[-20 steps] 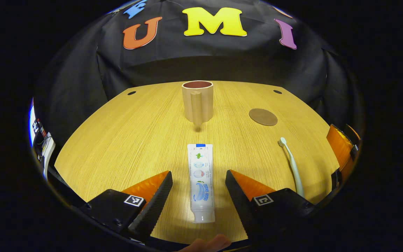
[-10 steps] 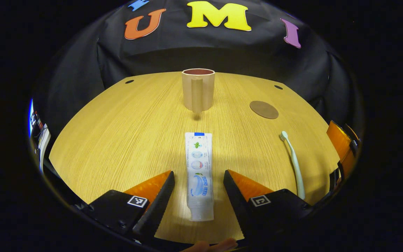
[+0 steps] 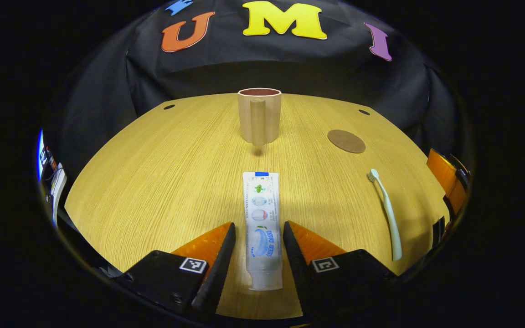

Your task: Put the toothbrush and toothpaste on the desktop into the cup, then pick up the cup and place it on the coaster on the desktop.

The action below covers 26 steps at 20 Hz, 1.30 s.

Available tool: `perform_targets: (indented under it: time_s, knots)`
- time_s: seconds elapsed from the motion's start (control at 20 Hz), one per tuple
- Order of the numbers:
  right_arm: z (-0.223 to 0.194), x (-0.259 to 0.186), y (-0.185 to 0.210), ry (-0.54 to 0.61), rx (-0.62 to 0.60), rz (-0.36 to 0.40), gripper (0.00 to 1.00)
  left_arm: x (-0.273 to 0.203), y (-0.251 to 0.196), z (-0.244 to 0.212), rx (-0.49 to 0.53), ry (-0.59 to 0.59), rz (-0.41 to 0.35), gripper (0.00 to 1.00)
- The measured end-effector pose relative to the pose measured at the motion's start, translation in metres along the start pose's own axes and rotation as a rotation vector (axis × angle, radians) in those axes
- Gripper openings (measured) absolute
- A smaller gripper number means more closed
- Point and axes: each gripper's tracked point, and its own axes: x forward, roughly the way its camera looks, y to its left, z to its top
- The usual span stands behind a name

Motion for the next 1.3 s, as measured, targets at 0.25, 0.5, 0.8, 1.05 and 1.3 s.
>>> perform_targets:
  time_s: [0.25,0.5,0.8,1.05,1.3]
  knots:
    - [0.003,0.005,0.005,0.016,-0.009,0.001,0.95,0.001,0.000,0.002,0.006,-0.012,-0.016,0.47]
    - [-0.003,0.010,0.027,0.077,-0.009,0.055,0.95,-0.011,0.005,0.023,-0.019,-0.079,-0.048,0.42]
    - [-0.033,0.019,0.060,0.217,0.046,0.134,0.95,-0.041,0.012,0.081,0.033,-0.334,-0.036,0.42]
    - [-0.075,0.024,0.074,0.385,0.029,0.148,0.95,-0.060,0.015,0.091,0.005,-0.424,-0.062,0.42]
    - [-0.087,0.012,0.089,0.417,-0.030,0.188,0.84,-0.059,0.017,0.090,0.000,-0.414,-0.079,0.46]
